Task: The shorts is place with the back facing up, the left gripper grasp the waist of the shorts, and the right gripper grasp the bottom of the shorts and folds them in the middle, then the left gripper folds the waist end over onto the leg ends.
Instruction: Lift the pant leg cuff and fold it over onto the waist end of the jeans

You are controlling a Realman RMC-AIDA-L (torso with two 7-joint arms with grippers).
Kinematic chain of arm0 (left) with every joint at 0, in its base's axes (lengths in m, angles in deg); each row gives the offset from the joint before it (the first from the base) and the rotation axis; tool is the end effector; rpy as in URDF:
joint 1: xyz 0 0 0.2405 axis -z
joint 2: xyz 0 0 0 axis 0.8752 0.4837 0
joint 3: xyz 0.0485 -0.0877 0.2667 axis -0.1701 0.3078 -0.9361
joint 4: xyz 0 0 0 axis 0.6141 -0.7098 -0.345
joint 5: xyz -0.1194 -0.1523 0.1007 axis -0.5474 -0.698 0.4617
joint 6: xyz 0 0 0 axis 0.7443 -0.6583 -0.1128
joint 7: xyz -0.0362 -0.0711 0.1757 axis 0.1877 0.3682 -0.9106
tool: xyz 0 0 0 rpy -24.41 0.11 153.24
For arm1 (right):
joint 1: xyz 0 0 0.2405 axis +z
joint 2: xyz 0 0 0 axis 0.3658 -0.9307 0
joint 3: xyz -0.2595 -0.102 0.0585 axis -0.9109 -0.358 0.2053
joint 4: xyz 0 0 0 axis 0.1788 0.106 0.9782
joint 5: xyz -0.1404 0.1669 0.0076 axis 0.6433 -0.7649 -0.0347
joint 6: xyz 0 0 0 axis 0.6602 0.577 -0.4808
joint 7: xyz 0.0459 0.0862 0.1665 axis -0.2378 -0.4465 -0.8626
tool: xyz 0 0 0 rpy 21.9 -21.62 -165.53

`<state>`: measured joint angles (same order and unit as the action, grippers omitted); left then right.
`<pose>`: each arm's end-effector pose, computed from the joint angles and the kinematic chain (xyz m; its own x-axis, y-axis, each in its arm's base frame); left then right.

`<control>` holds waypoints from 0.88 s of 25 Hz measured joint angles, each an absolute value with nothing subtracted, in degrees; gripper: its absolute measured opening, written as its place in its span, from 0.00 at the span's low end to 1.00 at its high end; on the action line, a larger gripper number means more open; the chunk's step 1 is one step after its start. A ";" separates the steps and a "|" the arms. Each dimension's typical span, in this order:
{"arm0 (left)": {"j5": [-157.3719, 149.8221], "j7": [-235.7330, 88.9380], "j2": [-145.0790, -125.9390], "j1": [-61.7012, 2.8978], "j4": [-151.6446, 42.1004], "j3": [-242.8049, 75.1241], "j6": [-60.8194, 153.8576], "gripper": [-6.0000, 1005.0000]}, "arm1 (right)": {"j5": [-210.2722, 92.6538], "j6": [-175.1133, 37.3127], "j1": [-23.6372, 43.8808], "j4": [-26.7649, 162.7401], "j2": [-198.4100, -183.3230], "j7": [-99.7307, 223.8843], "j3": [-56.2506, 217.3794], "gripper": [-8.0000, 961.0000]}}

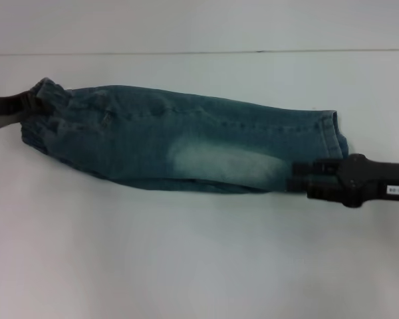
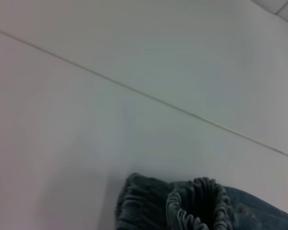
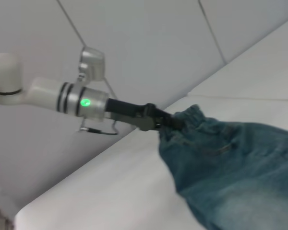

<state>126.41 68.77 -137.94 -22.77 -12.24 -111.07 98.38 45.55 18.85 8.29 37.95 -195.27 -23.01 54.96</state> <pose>-0.3434 0.4672 0.0092 0.1820 0.7666 0.6158 0.9616 -0.0078 -0.2744 0.2821 0.3438 -0.0457 0.6552 -0.5332 -0.5352 -0.6098 -0.7914 0.0420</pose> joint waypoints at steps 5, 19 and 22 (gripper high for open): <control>126.32 69.27 -138.97 -22.37 -7.04 -111.76 103.70 0.20 | 43.05 9.84 8.94 39.24 -197.01 -22.30 55.72 0.55; 121.48 73.17 -143.87 -14.44 7.48 -116.26 115.02 0.17 | 11.68 -12.88 15.59 67.17 -198.59 16.34 55.85 0.07; 120.61 73.58 -143.91 -12.37 7.37 -117.23 114.41 0.17 | 7.45 -16.27 18.10 71.31 -198.88 21.85 56.10 0.04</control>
